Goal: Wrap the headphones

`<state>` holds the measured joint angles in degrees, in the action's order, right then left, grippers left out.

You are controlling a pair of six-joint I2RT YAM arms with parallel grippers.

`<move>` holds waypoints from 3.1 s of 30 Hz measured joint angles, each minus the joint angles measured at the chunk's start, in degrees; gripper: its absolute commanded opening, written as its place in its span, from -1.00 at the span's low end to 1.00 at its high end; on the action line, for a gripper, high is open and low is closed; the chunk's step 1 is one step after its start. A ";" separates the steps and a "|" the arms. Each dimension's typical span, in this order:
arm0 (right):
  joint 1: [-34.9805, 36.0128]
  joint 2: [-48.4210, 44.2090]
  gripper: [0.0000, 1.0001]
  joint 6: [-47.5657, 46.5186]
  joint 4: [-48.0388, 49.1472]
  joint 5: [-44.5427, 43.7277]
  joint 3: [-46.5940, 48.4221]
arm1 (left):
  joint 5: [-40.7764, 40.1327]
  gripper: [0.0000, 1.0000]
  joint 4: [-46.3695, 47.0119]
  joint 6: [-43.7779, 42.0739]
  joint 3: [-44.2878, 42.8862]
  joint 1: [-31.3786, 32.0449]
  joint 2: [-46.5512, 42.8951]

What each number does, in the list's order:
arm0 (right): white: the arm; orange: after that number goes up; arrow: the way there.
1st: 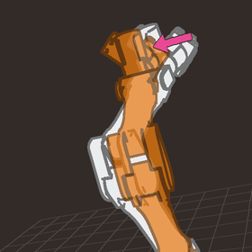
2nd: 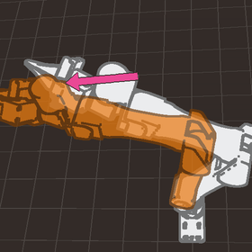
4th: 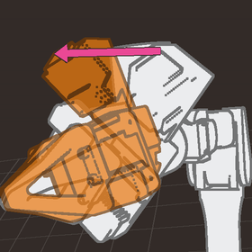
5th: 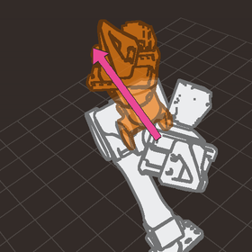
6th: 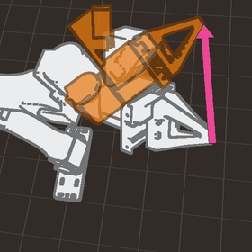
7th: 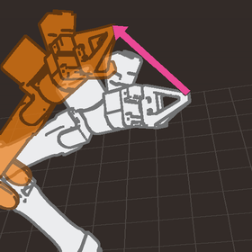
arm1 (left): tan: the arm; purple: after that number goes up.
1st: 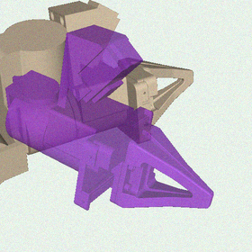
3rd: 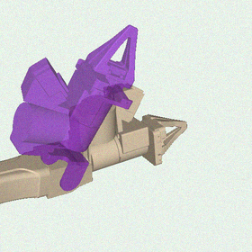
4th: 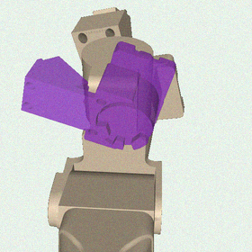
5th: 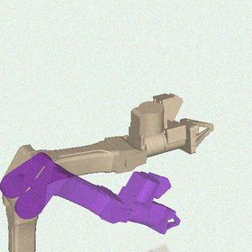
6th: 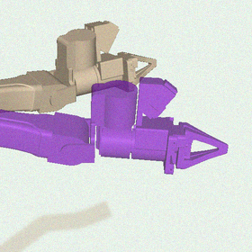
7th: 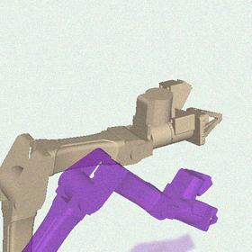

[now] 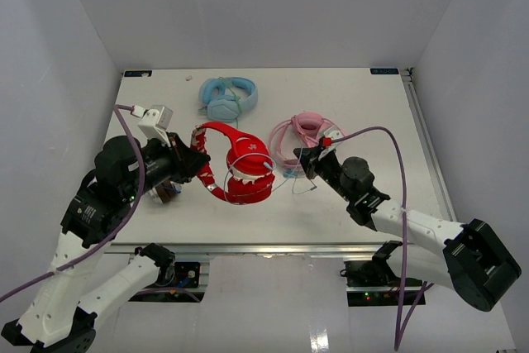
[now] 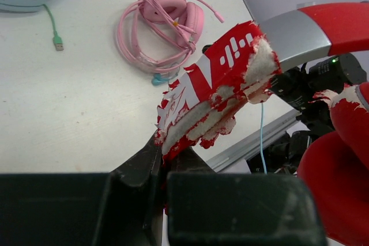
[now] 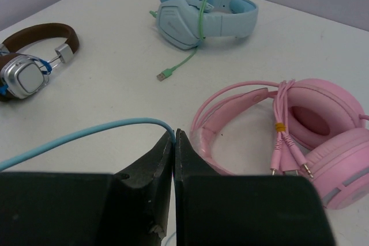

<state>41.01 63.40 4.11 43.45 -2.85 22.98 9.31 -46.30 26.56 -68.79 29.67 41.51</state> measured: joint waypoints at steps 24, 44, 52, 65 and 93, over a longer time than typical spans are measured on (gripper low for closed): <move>-6.02 4.35 -0.85 -0.27 -15.14 6.46 13.29 | 25.05 -1.00 4.67 -7.72 2.80 -0.04 0.04; -6.45 8.01 -0.85 -5.68 -43.76 15.87 47.06 | 19.40 -1.00 4.82 -13.46 10.00 -0.07 12.61; -6.41 10.53 -0.85 -5.65 -48.85 19.98 52.14 | 16.96 -1.00 5.53 -13.50 10.25 -0.10 15.68; -3.64 18.64 -0.85 -5.82 -53.59 19.63 60.80 | 16.00 -1.00 10.58 -12.41 11.44 2.51 21.55; 4.03 21.75 -0.85 -5.82 -71.59 13.11 70.88 | -32.34 -1.00 6.11 1.97 9.85 9.67 30.39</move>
<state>45.05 85.15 -1.71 -28.14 10.25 93.86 -23.03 -40.19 28.53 -58.94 39.34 71.90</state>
